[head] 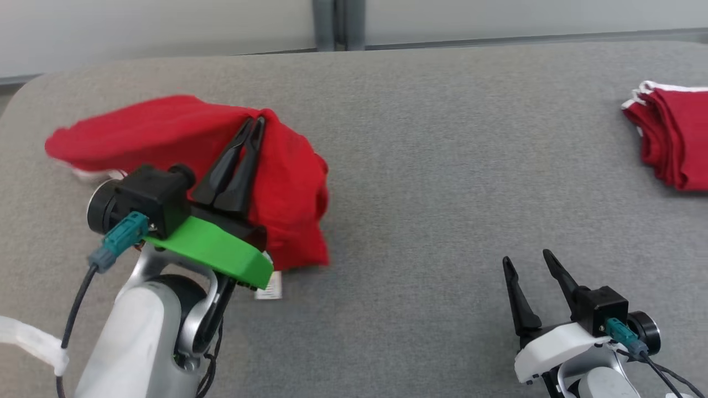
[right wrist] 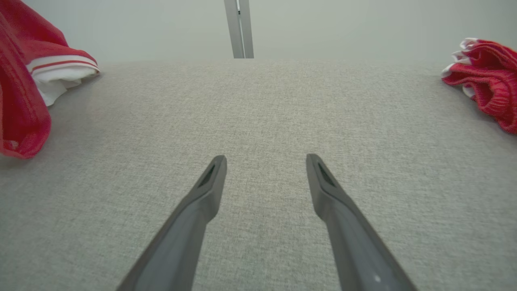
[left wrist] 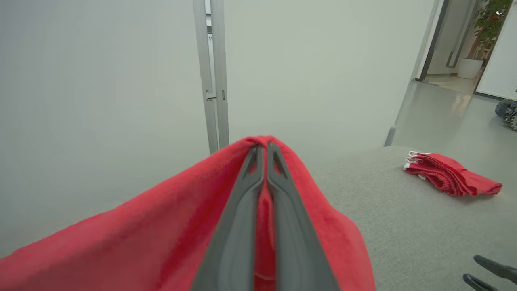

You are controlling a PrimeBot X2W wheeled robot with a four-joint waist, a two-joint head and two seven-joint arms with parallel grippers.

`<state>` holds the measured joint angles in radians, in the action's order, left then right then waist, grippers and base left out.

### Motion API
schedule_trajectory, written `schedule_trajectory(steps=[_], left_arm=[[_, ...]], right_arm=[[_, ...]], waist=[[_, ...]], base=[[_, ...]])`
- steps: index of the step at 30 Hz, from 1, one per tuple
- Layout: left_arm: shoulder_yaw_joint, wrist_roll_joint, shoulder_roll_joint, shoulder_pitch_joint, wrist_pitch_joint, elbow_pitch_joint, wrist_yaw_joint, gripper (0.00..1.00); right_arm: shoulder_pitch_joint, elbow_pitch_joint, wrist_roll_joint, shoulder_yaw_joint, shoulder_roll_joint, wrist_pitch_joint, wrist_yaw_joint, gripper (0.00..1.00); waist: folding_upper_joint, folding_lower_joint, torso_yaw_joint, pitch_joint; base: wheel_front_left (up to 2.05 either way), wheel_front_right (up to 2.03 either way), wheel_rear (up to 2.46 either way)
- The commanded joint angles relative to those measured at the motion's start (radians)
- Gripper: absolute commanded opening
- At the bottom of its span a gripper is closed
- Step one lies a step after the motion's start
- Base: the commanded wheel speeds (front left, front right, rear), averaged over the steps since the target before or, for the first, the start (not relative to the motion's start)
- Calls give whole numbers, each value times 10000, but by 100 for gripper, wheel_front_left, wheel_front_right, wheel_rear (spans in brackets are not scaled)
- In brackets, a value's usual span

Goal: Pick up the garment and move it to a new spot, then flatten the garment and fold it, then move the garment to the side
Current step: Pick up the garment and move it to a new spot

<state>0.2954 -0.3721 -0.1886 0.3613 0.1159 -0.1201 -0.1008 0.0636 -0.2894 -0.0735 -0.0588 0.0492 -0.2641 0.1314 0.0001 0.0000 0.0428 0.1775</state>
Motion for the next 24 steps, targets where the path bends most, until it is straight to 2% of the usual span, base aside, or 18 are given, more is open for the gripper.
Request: schedule_trajectory(steps=[1,6,13,19,24], left_arm=[[143,72,-26,-177,192,-530,45,0],[620,147,45,-52,774,-1897,55,0],[1408,267,400,1039,1129,-2202,-82,0],[1756,165,786,1539,1111,-1306,8,0],[1254,145,684,1737,765,829,271,0]], right_arm=[[-170,-3,-116,47,30,-1,-16,100],[-413,-41,-218,120,29,-1,-16,100],[-543,-54,-148,280,26,-1,-16,100],[-300,-37,-233,206,27,-1,-16,100],[-131,-8,-268,125,25,-1,-16,100]], waist=[[-1,0,-1462,-810],[-1,0,-2304,-966],[-1,0,-2833,-919],[-1,0,-3066,-735],[-1,0,-3106,-471]], base=[[0,0,0],[0,0,0],[0,0,0],[0,0,0],[0,0,0]])
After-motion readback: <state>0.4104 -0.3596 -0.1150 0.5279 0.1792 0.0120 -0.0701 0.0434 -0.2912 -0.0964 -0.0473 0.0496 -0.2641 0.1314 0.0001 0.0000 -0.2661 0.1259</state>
